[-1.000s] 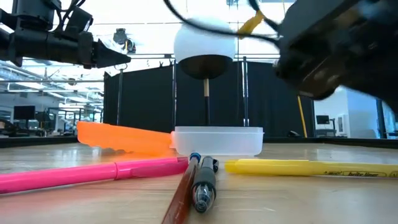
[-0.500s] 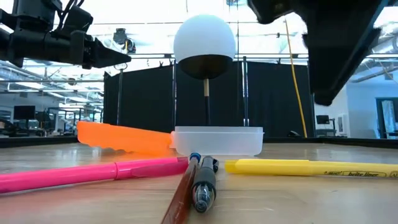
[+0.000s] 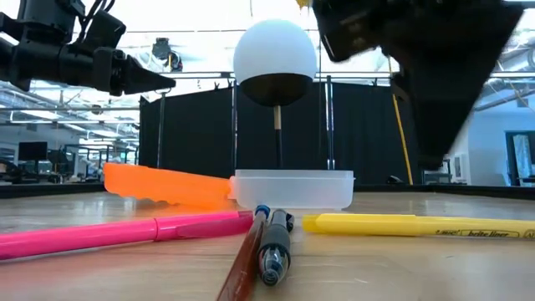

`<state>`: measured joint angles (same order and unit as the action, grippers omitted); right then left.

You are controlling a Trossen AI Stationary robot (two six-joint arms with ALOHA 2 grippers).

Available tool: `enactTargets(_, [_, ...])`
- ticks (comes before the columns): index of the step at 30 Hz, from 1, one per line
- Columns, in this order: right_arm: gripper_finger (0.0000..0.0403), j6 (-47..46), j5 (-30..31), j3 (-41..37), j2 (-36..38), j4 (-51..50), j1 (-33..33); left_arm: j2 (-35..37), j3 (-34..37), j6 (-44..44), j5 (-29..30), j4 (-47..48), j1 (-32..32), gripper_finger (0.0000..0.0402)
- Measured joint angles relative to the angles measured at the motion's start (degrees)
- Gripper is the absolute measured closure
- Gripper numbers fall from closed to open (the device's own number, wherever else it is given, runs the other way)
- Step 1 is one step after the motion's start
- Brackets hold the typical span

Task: Pick & place school supplies into a supply box
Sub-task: Put the yellow highlighter into the supply box

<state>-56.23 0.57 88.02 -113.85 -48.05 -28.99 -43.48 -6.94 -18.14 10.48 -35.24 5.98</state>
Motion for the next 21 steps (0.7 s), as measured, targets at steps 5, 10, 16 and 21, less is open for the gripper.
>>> enactTargets(5, [0.0291, -0.2, -2.2, -3.2, 0.0, 4.0, -0.3, 0.0, 0.0, -0.2, 0.0, 0.9, 0.0, 0.0360])
enactTargets(10, [0.0291, -0.1, -3.7, -6.8, 0.0, 9.9, -0.3, 0.0, 0.0, -1.1, 0.0, 1.8, 0.0, 0.0360])
enactTargets(16, [0.0291, 1.3, -3.4, -10.3, 0.3, 11.0, -0.3, 0.0, 0.0, -1.2, 0.0, 2.2, 0.0, 0.0360])
enactTargets(21, [0.0296, 3.3, -3.0, -14.0, 0.6, 15.5, -0.3, 0.0, 0.0, -1.2, 0.0, 2.5, 0.0, 0.0360])
